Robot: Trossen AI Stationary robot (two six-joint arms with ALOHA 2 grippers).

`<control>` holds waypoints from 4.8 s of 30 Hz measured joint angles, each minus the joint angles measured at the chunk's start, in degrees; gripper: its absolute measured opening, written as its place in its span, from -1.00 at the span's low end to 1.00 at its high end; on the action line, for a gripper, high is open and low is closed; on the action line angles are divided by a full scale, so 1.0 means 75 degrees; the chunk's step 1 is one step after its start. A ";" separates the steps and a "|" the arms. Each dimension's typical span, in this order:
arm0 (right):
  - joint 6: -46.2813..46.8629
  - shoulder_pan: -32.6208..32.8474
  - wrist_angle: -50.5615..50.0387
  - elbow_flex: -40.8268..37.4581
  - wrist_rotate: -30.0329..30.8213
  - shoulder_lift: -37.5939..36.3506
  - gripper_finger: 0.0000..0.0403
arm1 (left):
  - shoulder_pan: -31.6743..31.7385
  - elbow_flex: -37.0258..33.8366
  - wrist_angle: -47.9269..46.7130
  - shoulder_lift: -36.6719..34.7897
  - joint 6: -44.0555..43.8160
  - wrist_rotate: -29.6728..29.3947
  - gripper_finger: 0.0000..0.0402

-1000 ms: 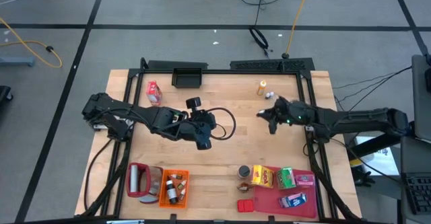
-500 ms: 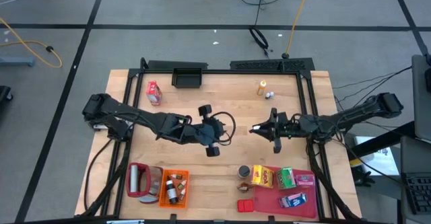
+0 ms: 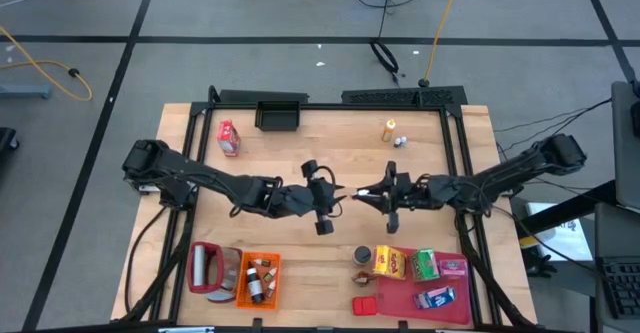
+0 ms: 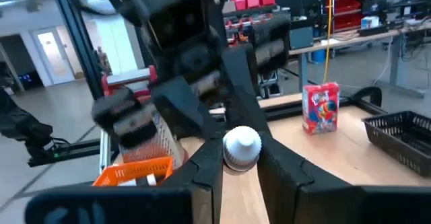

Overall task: Pick & Place Kitchen Items
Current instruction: Put the small red food coloring bottle into the orange bin, then put the big yellow food coloring bottle into the orange bin

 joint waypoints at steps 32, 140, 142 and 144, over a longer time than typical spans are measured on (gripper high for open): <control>0.0029 -0.0309 0.0082 0.0473 -0.0007 0.0764 -0.71 | 0.0233 -0.0104 0.0150 -0.0003 -0.0198 0.0395 -0.10; -0.0790 -0.0422 -0.1576 0.1272 0.0050 0.1227 -0.49 | -0.2911 -0.0107 -0.7547 -0.0251 -0.7669 0.2219 -0.42; -0.0784 -0.0538 -0.1778 0.1272 0.0327 0.1227 -0.49 | -0.2703 -0.0107 -0.7823 -0.0253 -0.7590 0.1763 -0.44; -0.0766 -0.0678 -0.1910 0.1272 0.0438 0.1227 -0.49 | -0.2471 -0.0107 -0.8070 -0.0256 -0.7582 0.1218 -0.45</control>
